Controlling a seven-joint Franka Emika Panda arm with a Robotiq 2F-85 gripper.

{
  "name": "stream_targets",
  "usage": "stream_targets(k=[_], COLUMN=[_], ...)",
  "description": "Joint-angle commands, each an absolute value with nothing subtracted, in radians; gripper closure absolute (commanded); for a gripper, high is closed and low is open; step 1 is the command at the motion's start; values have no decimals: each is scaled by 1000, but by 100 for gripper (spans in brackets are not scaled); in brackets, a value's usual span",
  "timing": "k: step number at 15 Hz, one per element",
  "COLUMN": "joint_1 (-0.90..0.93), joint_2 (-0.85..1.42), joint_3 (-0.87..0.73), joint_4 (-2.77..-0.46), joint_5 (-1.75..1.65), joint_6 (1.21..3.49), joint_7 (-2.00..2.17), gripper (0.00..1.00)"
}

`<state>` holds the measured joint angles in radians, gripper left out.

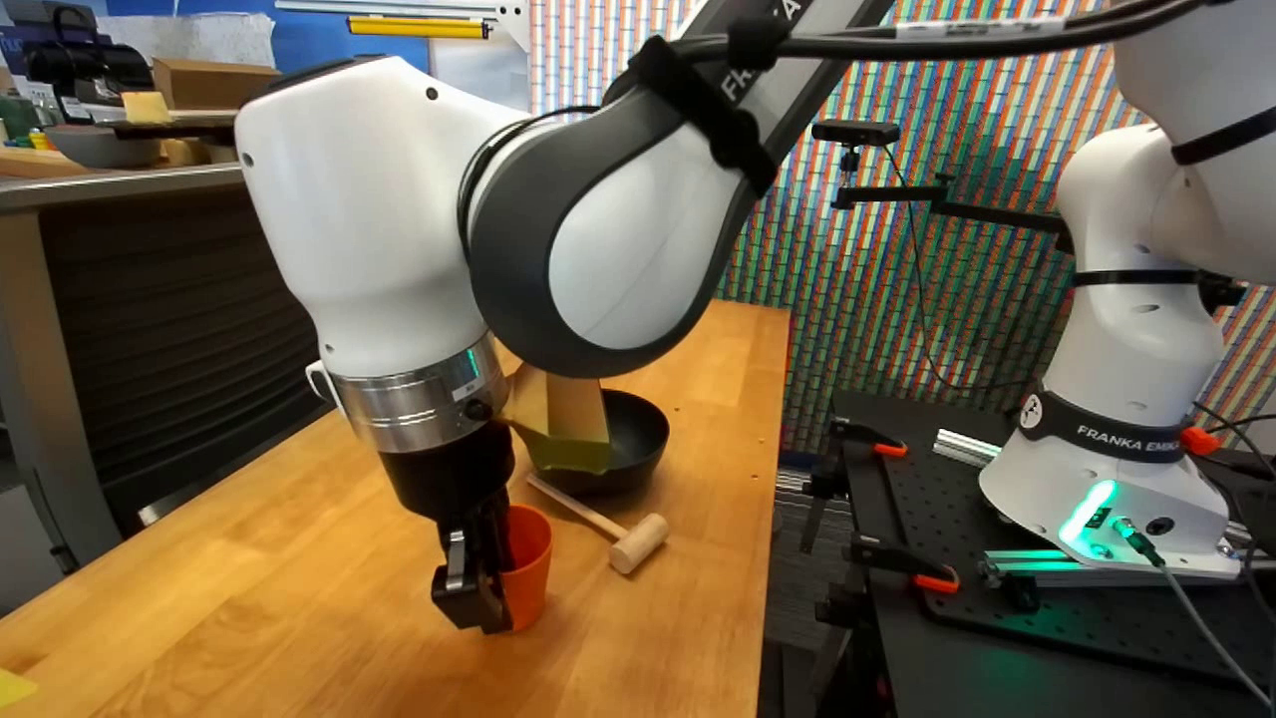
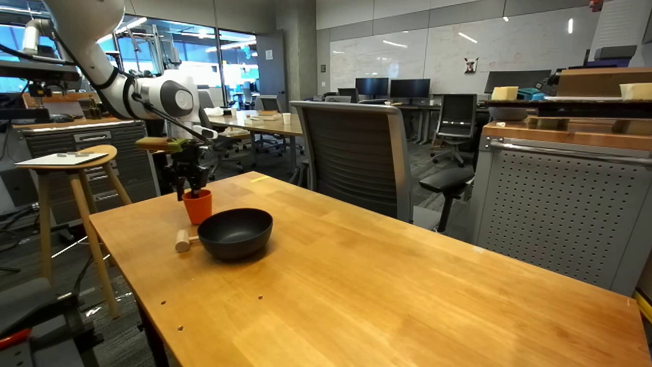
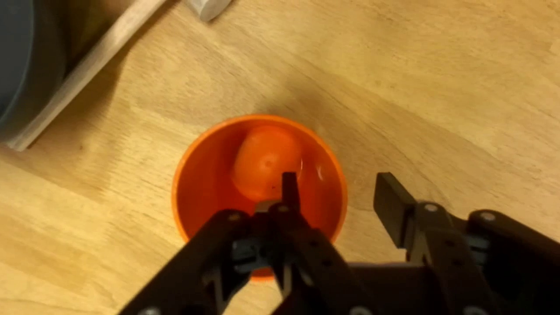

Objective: Put the cup in the bowl then remove it out of the bowl then put it in the bowl

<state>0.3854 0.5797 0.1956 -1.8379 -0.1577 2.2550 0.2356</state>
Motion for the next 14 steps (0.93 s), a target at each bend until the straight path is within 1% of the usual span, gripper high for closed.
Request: stream_targets(k=[1, 3, 5, 6, 7, 9, 14], joint_1=[382, 382, 381, 377, 374, 376, 406], joint_2=[578, 572, 557, 544, 529, 487, 372], joint_3=[194, 191, 179, 171, 162, 127, 12], joint_4=[-1820, -1822, -1828, -1832, -1837, -1848, -1853], joint_5=[-133, -136, -146, -146, -149, -174, -374], joint_6=[2231, 2227, 2225, 2221, 2217, 2211, 2141], joint_7=[210, 212, 223, 229, 238, 280, 471], gripper=[82, 95, 100, 100, 97, 97, 97])
